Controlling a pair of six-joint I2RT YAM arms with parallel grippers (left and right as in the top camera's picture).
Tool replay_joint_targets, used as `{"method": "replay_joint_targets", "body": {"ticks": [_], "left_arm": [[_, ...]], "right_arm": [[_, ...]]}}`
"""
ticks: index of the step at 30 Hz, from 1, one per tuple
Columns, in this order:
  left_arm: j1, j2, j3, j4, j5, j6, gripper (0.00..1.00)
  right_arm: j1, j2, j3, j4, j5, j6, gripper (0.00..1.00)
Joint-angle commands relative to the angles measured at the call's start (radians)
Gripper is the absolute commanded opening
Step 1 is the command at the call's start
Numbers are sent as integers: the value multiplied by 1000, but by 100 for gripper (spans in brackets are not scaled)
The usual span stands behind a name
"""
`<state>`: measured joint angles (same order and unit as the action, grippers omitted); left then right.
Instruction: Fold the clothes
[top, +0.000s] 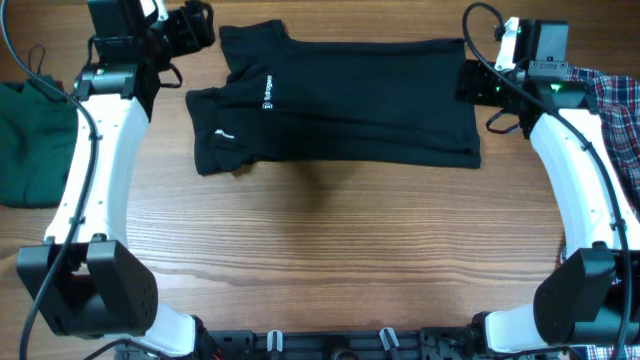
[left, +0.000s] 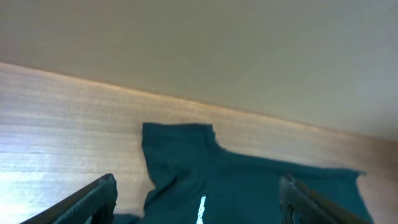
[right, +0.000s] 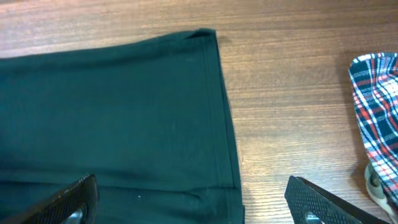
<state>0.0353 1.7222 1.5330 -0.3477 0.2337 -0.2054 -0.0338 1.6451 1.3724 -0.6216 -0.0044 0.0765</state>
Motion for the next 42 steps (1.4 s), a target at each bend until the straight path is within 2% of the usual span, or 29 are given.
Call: {"method": "replay_joint_targets", "body": {"ticks": [1,5,9,11,16,22,26,28,30,33,38,40,42], "left_arm": [[-1,62,24,78,5,-99,84],[-2,174,127,112,0,-110,84],[-13,343,258,114,-3,-125,85],[-32,453,301,168,-6,-125,89],[-57,597,301,332,-7,-125,89],[-60,684,302,468,-18,-148,86],[-61,725,302,476,-22,-143,77],[-63,742,302,475,-21,-143,78],[-66,758,302,471,-22,-143,86],[-66,779,302,440,-32,-142,89],[-66,779,302,396,-79,-111,89],[-66,779,302,395,-92,-86,85],[-66,779,302,385,-101,-86,71]], "right_arm": [[-3,25,130,7,-23,-6,100],[-3,117,285,32,-21,-21,100],[-5,233,304,184,-10,-36,99],[-5,328,304,292,8,-56,99],[-5,519,304,484,35,-105,100],[-6,628,304,592,38,-102,100],[-6,669,304,612,37,-67,99],[-6,682,304,610,37,-66,99],[-6,688,304,607,37,-61,99],[-6,688,304,594,34,-48,99],[-6,694,303,566,34,-46,99],[-6,703,303,568,34,-46,99],[-6,719,303,566,34,-24,100]]}}
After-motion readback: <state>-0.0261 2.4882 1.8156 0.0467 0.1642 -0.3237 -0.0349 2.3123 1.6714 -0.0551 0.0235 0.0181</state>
